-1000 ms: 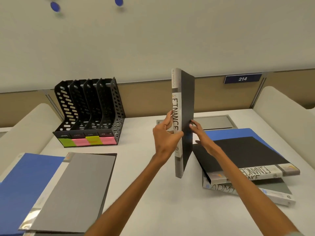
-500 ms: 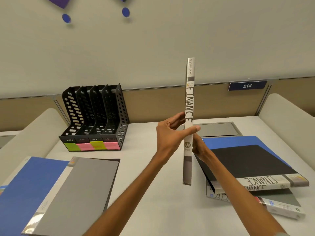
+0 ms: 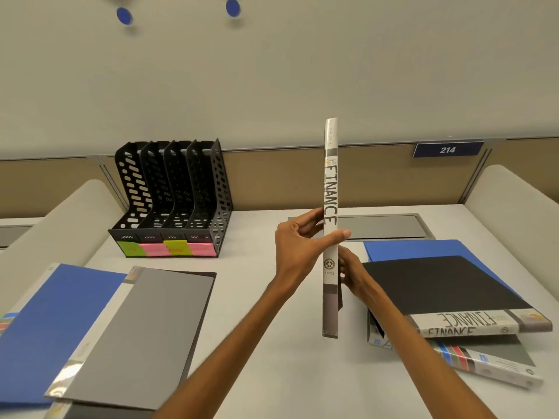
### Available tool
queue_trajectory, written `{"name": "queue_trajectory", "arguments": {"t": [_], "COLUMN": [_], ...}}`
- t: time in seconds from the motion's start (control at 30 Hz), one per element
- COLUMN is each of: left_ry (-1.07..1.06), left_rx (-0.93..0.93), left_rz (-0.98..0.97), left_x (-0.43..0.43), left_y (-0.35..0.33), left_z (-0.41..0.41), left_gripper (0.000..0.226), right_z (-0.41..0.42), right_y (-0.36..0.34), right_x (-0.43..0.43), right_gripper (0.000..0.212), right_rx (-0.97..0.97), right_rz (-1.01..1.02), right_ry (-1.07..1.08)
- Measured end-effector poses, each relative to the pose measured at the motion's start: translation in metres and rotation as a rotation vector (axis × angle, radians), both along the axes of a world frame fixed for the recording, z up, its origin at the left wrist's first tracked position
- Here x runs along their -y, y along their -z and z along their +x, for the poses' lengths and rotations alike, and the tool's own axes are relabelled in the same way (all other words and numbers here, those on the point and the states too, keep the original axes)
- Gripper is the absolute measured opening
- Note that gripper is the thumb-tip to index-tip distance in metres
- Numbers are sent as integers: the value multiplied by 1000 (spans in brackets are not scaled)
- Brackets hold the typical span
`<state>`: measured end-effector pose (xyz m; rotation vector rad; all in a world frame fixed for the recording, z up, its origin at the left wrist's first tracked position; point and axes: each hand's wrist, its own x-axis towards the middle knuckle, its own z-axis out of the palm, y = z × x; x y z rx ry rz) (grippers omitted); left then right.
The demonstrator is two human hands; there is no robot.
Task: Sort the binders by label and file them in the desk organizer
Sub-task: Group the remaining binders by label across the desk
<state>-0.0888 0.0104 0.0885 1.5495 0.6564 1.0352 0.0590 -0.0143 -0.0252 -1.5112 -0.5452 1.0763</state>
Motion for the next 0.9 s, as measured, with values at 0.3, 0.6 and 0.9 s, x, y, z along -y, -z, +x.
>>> {"name": "queue_trajectory", "arguments": {"t": [0.3,0.6,0.9], "left_ry": [-128,-220,-167], "left_rx": [-57,-211,-442], "left_rz": [-276,-407,-315], "left_x": [-20,-62,-88], "left_y": [47,98,153], "left_z": [-87,-191,-267], "left_gripper": [48,33,34], "right_z": [-48,-138,-220], "right_y": [70,109,123], "right_x": [11,13,9], "right_gripper": [56,42,30], "right_rx": [28,29,73], "right_rz": [-260,-283,-304], "right_ry": [224,404,487]}}
